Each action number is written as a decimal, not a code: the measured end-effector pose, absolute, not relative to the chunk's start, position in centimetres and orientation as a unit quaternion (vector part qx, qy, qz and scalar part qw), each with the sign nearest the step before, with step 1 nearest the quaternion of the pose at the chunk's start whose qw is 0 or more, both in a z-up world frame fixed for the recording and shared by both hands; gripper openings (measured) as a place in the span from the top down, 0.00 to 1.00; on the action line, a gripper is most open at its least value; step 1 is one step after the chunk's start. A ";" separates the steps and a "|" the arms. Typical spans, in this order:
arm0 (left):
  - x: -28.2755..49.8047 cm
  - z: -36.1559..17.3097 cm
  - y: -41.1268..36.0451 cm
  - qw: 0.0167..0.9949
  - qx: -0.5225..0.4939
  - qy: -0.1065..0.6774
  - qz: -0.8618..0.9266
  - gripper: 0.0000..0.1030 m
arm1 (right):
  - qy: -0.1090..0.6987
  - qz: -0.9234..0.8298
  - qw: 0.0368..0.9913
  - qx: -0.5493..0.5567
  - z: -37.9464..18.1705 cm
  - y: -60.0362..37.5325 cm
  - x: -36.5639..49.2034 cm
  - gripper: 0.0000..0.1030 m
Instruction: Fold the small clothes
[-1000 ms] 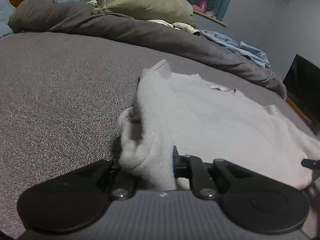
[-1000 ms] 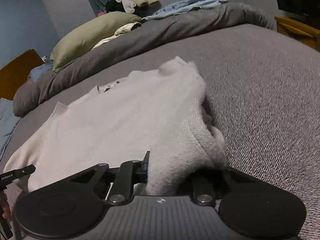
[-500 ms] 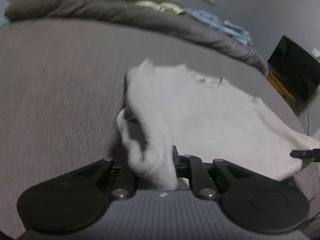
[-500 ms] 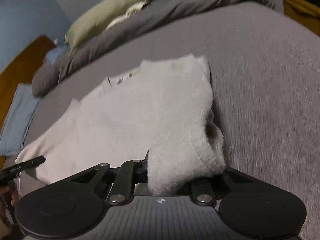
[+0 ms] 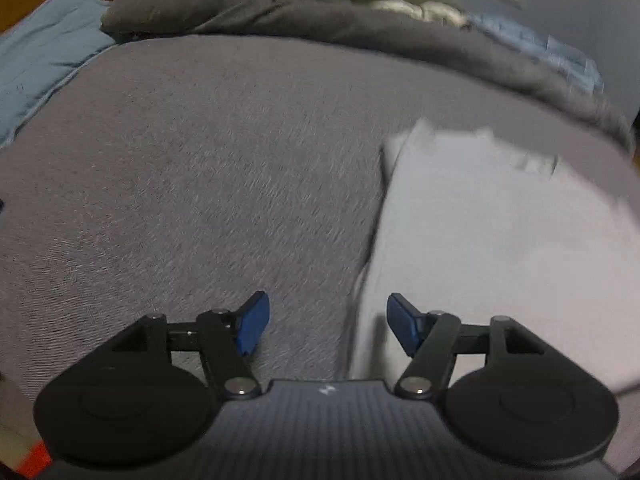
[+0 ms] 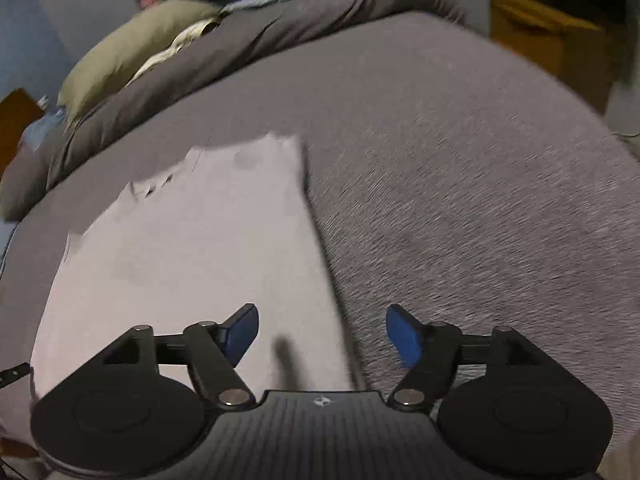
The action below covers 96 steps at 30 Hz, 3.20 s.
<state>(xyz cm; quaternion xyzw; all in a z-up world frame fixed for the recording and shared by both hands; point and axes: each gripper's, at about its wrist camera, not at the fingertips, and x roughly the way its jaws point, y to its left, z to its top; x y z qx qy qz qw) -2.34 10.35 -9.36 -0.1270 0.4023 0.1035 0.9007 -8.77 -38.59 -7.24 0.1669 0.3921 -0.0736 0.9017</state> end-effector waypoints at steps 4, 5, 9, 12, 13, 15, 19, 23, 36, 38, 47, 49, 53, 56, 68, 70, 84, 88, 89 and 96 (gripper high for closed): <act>-1.9 -7.5 7.9 0.913 -0.147 0.378 0.046 0.38 | 0.397 -0.059 0.894 0.197 -7.1 -39.0 -10.5 0.21; -1.7 -7.1 6.8 0.915 -0.139 0.377 0.030 0.38 | 0.402 -0.052 0.890 0.208 -7.5 -39.3 -11.0 0.21; -0.4 -5.8 1.8 0.919 -0.100 0.380 -0.029 0.32 | 0.409 -0.026 0.872 0.268 -9.1 -39.9 -11.7 0.20; 0.5 -5.6 -1.7 0.920 -0.087 0.378 -0.066 0.26 | 0.409 -0.010 0.867 0.286 -10.5 -39.8 -12.2 0.18; 0.9 -5.9 -3.1 0.918 -0.081 0.380 -0.080 0.26 | 0.407 -0.009 0.863 0.299 -11.0 -40.0 -12.1 0.18; 1.2 -6.2 -5.5 0.914 -0.061 0.389 -0.099 0.26 | 0.394 -0.010 0.857 0.332 -12.0 -40.8 -12.2 0.18; 3.2 -6.7 -9.0 0.911 -0.051 0.388 -0.128 0.26 | 0.419 0.037 0.848 0.323 -13.8 -40.3 -11.1 0.21; 6.6 -7.5 -12.4 0.906 -0.066 0.393 -0.146 0.26 | 0.405 0.083 0.872 0.260 -13.6 -38.8 -10.3 0.22; 18.5 -7.5 -26.2 0.881 0.021 0.409 -0.239 0.26 | 0.275 0.102 0.888 0.355 -16.2 -40.0 -10.4 0.54; 20.1 -7.4 -27.8 0.873 0.020 0.417 -0.252 0.26 | 0.266 0.104 0.894 0.346 -15.7 -40.1 -10.3 0.73; 26.5 -9.3 -32.4 0.816 -0.011 0.501 -0.287 0.26 | 0.239 0.165 0.941 0.172 -11.0 -37.9 -10.2 0.80; 26.8 -9.2 -33.1 0.816 0.008 0.502 -0.286 0.26 | 0.238 0.178 0.944 0.144 -10.4 -36.9 -9.9 0.80; 26.8 -9.1 -34.3 0.820 0.083 0.490 -0.286 0.26 | 0.241 0.197 0.948 0.072 -8.4 -33.9 -10.0 0.80; 27.1 -9.0 -33.6 0.818 0.098 0.488 -0.288 0.26 | 0.256 0.197 0.946 0.022 -7.1 -31.1 -9.9 0.81; 27.0 -8.5 -30.1 0.830 0.150 0.466 -0.267 0.44 | 0.286 0.194 0.938 0.032 -5.8 -26.9 -8.0 0.81; 26.6 -8.1 -28.9 0.840 0.150 0.453 -0.257 0.61 | 0.287 0.203 0.935 0.037 -5.8 -26.7 -8.0 0.81; 22.3 -4.8 -9.2 0.896 -0.066 0.393 -0.197 0.88 | 0.345 0.223 0.909 0.070 -1.0 -22.3 -7.8 0.84; 19.1 -5.7 -2.8 0.905 -0.138 0.361 -0.179 0.88 | 0.343 0.235 0.909 0.034 0.0 -18.7 -8.5 0.84; 18.3 -6.4 -1.5 0.905 -0.152 0.357 -0.176 0.88 | 0.344 0.240 0.908 0.026 -0.2 -17.7 -8.8 0.84; 15.7 -11.9 3.5 0.901 -0.174 0.370 -0.147 0.88 | 0.376 0.267 0.887 0.011 -5.6 -11.5 -8.8 0.84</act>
